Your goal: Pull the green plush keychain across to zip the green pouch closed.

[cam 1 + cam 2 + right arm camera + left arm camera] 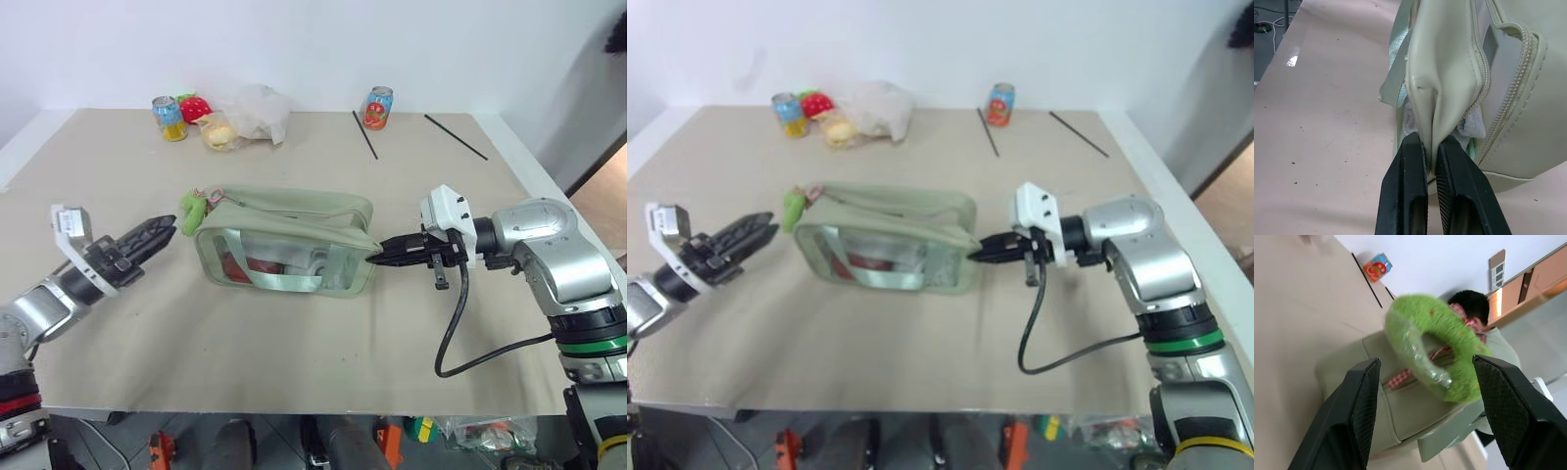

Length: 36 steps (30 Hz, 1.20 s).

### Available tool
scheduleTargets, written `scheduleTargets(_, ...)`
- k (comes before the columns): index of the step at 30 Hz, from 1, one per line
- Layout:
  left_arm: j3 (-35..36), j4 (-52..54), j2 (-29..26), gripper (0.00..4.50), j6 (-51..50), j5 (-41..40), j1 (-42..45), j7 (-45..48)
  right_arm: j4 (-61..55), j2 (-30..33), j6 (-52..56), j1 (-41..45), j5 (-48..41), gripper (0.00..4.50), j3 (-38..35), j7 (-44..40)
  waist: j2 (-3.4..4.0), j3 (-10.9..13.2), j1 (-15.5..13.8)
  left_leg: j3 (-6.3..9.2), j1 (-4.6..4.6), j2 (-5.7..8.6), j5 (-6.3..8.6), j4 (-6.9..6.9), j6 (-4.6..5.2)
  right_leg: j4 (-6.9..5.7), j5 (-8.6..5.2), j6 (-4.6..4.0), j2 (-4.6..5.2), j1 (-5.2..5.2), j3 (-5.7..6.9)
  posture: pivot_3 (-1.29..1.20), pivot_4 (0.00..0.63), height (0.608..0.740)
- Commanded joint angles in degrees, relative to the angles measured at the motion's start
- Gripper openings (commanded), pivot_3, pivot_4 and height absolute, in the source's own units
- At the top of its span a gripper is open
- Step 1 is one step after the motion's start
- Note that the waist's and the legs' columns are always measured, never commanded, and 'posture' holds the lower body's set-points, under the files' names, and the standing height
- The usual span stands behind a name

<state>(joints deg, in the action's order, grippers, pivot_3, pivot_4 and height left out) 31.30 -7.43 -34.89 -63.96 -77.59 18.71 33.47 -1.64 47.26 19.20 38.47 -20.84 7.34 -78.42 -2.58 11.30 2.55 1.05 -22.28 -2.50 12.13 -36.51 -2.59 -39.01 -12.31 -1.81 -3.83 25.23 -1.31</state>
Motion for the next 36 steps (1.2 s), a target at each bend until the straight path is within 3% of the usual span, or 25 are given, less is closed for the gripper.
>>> scheduleTargets(1,-0.47,1.41,1.21,3.12,0.09,-1.08,1.66,-0.99,-2.56,1.41,0.78,-0.41,-0.81,0.08,-2.21,0.3,-0.02,-0.01,-0.01,0.0,0.0,0.02,0.0,-0.01,-0.01,0.0,0.0,0.0,0.01,0.0,0.0,0.0,0.15,0.74)
scheduleTargets(6,-1.12,0.96,2.77,3.12,0.55,-0.91,4.41,-1.77,-3.71,1.57,1.46,-1.17,-0.96,0.08,-2.62,0.91,-0.05,-0.03,-0.02,0.02,-0.04,0.04,-0.01,-0.02,-0.01,0.0,0.01,0.01,0.02,0.0,0.01,0.0,0.15,0.74)
scheduleTargets(9,-0.9,0.09,3.13,2.41,0.95,-1.01,6.15,-2.38,-3.81,1.59,1.51,-1.36,-0.85,0.0,-2.55,1.15,-0.05,-0.03,-0.02,0.01,-0.04,0.06,-0.01,-0.02,-0.01,0.0,0.01,0.01,0.04,0.0,-0.01,0.0,0.15,0.74)
scheduleTargets(12,-1.24,0.78,3.0,1.21,1.02,-0.37,6.53,-2.27,-3.71,1.52,1.42,-1.38,-0.73,0.0,-2.52,1.25,-0.05,-0.03,-0.01,0.01,-0.04,0.07,-0.01,-0.02,-0.01,0.0,0.01,0.01,0.04,0.0,-0.01,0.0,0.15,0.74)
scheduleTargets(16,-1.2,2.75,3.07,0.01,1.21,-0.82,6.2,-2.13,-3.49,1.48,1.21,-1.33,-0.65,0.0,-2.49,1.23,-0.05,-0.02,-0.01,0.01,-0.04,0.07,-0.01,-0.02,-0.01,0.0,0.01,0.01,0.04,0.0,-0.02,0.0,0.15,0.74)
scheduleTargets(30,-1.19,8.16,4.33,0.01,2.67,-10.49,13.82,-6.4,-1.43,0.85,-0.33,-0.03,0.53,0.0,-1.51,0.87,-0.06,-0.02,-0.02,0.0,-0.06,0.1,-0.02,-0.03,-0.03,0.0,0.01,0.02,0.09,-0.01,-0.02,0.0,0.15,0.74)
scheduleTargets(36,-7.83,9.64,2.26,0.01,0.68,-6.03,14.47,-5.97,-1.3,0.7,-0.56,-0.07,0.76,0.0,-1.6,1.24,-0.06,-0.02,-0.01,0.02,-0.04,0.15,-0.02,-0.03,-0.04,0.0,0.02,0.03,0.1,-0.02,-0.04,0.0,0.15,0.74)
